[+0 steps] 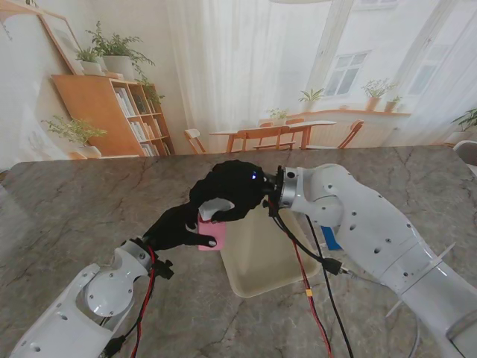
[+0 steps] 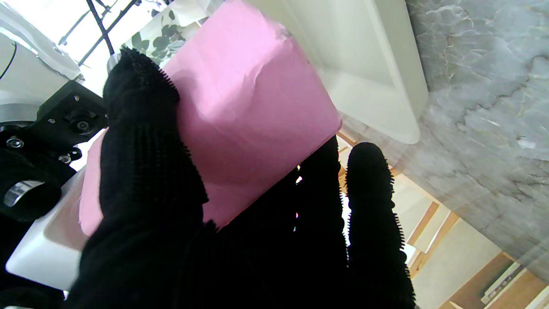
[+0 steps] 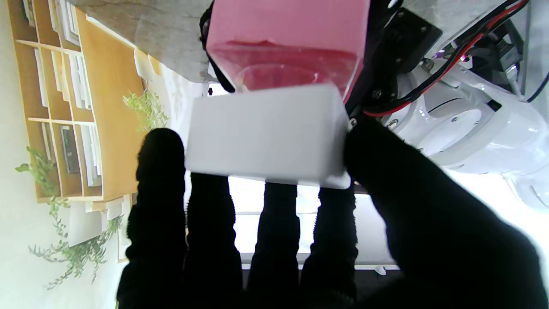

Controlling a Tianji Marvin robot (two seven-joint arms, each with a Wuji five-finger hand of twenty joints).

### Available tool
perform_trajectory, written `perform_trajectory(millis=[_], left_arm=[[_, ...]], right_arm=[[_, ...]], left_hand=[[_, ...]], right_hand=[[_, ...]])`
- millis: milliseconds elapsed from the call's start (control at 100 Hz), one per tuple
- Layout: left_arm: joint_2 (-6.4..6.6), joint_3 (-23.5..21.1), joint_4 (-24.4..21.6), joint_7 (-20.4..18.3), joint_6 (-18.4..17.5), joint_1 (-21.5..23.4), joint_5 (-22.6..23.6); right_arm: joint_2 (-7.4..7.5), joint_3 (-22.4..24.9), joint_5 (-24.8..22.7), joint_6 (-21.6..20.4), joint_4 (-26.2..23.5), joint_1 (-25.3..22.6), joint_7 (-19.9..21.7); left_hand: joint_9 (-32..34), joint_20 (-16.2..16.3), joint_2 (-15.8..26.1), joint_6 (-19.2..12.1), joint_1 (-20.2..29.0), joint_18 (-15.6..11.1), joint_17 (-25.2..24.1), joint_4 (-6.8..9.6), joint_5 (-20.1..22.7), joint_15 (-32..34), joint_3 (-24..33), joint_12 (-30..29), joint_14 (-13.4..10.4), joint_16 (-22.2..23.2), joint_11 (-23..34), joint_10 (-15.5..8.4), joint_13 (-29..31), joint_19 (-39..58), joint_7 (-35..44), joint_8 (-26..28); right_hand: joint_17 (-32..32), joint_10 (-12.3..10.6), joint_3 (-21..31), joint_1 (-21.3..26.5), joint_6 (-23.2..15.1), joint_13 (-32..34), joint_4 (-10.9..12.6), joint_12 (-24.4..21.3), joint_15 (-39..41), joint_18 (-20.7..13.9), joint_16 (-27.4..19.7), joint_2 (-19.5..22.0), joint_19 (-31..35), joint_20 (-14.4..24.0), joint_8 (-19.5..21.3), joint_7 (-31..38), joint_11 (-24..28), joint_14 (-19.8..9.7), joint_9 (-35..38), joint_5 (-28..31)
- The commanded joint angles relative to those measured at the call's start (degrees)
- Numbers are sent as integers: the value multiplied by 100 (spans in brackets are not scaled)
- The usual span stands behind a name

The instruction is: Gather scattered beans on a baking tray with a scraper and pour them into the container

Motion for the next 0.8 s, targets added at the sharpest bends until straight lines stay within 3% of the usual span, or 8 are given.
perform_trajectory(millis=[0, 220, 330, 510, 790], left_arm=[[-25, 25, -6, 45, -38, 10, -1], [-26, 25, -20, 61, -32, 19, 20], [-25, 25, -27, 62, -26, 22, 26], [-30, 16, -50, 83, -4, 42, 30], [-29, 17, -48, 78, 22, 36, 36]], right_arm=[[17, 0, 124, -122, -43, 49, 251], [47, 10, 383, -267, -51, 114, 627], [76, 26, 387, -253, -114, 106, 729], [105, 52, 285, -102, -149, 35, 709], [123, 203, 329, 279, -227, -72, 743]], left_hand=[[756, 149, 698, -1022, 1400, 3, 41, 89, 614, 204, 1038, 522, -204, 111, 906, -983, 186, 96, 1800, 581], [755, 149, 704, -1025, 1399, -8, 44, 90, 607, 203, 1039, 521, -208, 113, 907, -992, 184, 100, 1801, 579], [754, 149, 703, -1021, 1397, -6, 41, 90, 609, 204, 1038, 522, -199, 114, 908, -988, 186, 101, 1804, 578], [757, 150, 707, -1021, 1396, -8, 44, 91, 610, 207, 1040, 525, -208, 117, 912, -986, 186, 105, 1807, 578], [752, 149, 705, -1019, 1396, -4, 40, 90, 603, 212, 1038, 523, -196, 121, 912, -982, 184, 109, 1807, 578]], right_hand=[[-318, 99, 538, -49, 113, -161, 433, -168, -86, 224, -158, 506, -164, 58, 83, -340, 17, -1011, -25, -94], [-1357, 484, 223, -722, 444, -953, 445, -466, -766, 595, -402, 689, -596, -102, 112, -1390, -824, -524, -616, -488], [-1535, 691, -14, -878, 680, -1164, 444, -522, -849, 637, -426, 817, -610, -120, 128, -1680, -1009, -399, -854, -772], [-1525, 810, -377, -789, 910, -1183, 492, -488, -772, 580, -366, 1062, -536, -89, 255, -1925, -1147, -378, -1025, -951], [-1434, 802, -964, -491, 1028, -1098, 543, -405, -658, 518, -298, 1479, -453, -33, 366, -2028, -1137, -409, -886, -912]])
